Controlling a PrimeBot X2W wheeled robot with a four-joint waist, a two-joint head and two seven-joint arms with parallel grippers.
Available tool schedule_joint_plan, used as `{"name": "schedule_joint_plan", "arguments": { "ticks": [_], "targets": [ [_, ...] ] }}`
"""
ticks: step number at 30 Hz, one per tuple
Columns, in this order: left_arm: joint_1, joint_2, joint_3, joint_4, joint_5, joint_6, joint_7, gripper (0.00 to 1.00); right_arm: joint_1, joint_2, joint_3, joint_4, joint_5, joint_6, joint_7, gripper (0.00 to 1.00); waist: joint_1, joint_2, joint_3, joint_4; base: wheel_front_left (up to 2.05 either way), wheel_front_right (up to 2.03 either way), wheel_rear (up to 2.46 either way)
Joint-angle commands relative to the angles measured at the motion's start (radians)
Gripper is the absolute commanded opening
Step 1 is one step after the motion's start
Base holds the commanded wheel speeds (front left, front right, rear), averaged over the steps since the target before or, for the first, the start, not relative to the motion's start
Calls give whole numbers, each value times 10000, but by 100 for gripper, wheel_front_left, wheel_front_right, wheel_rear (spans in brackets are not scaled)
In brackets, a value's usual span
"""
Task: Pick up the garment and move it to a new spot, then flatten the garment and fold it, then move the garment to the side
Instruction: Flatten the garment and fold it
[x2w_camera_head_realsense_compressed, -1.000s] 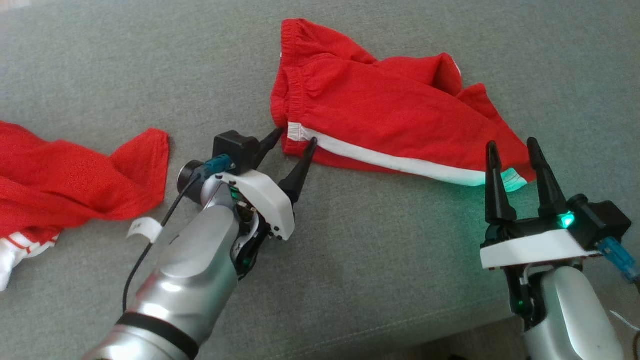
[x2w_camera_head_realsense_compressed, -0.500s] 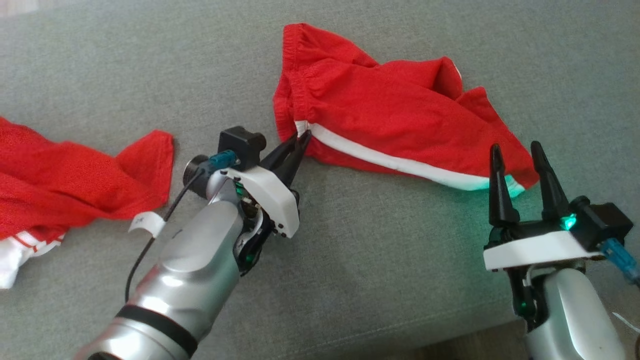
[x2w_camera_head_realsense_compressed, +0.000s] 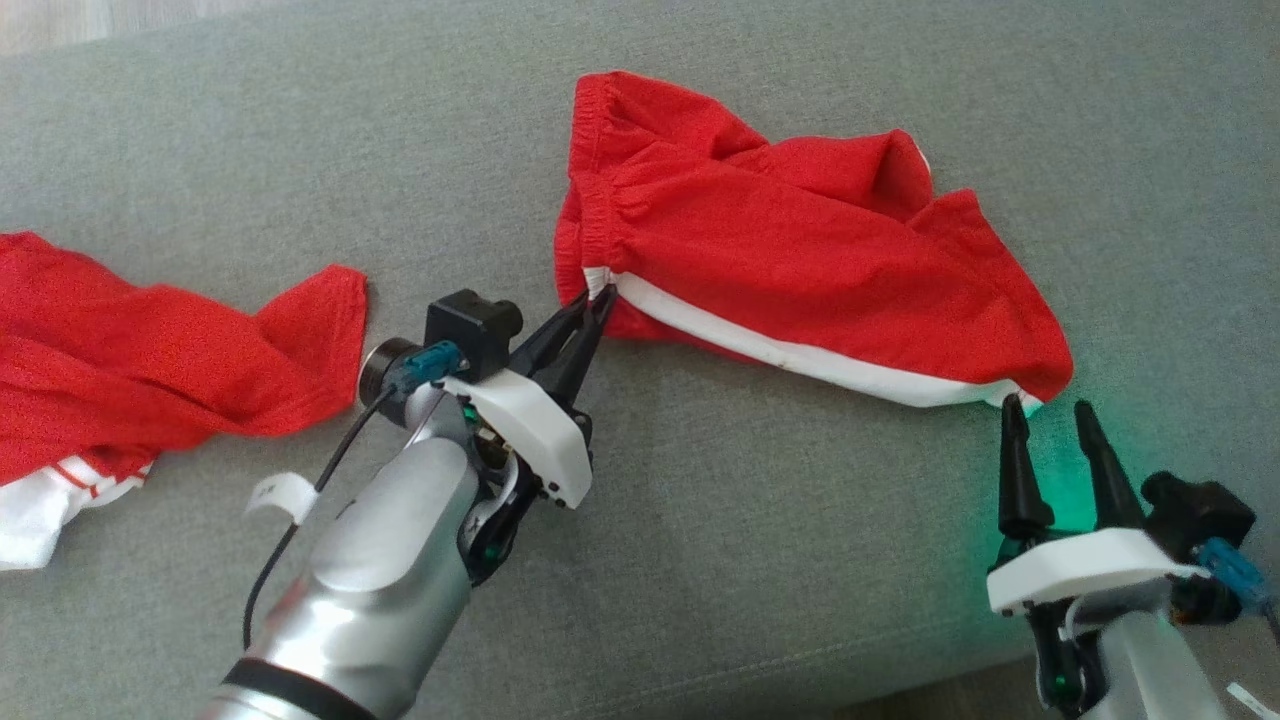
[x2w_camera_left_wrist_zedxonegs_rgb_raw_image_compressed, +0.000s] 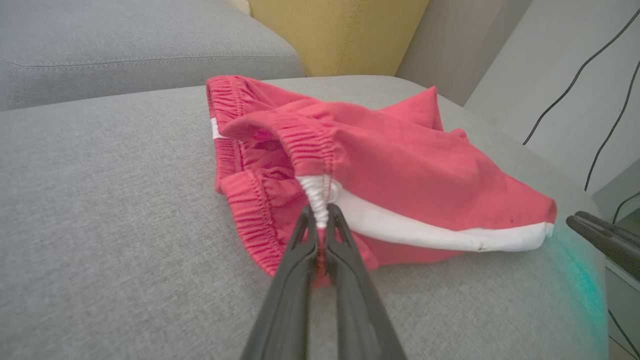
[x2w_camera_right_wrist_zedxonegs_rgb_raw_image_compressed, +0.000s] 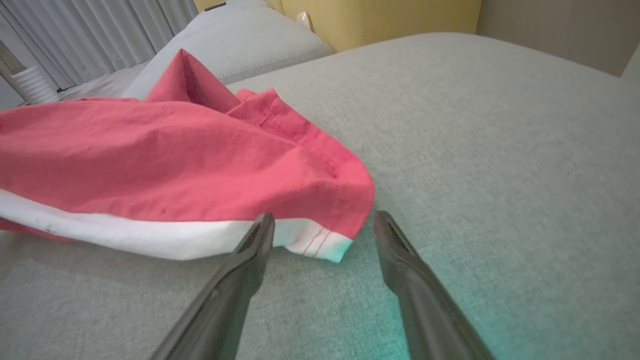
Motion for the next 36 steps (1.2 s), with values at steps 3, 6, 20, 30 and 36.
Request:
{"name": "schedule_joint_plan", "arguments": {
  "ticks": [3,6,20,30,36],
  "targets": [
    [-226,100,424,-364,146,-61,-123,0,-142,-47,213,185,203,-9,-108,100,0,0,-13,-19,0,0,0],
    [-196,54,475,-396,210,-61,-123,0,-360,-47,319,509,516,-9,-108,100,0,0,-31,-39,0,0,0],
    [-230,-43,478,-415,359,-61,-123,0,-1126,-47,639,1578,1125,-9,-108,100,0,0,16,71,0,0,0],
    [-248,-37,481,-390,343,-61,-124,0,-1326,-47,937,1851,1255,-9,-108,0,0,0,-18,76,0,0,0],
    [-80,70,583,-401,369,-61,-124,0,-1188,-47,819,1296,738,-9,-108,0,0,0,-220,39,0,0,0]
  ]
}}
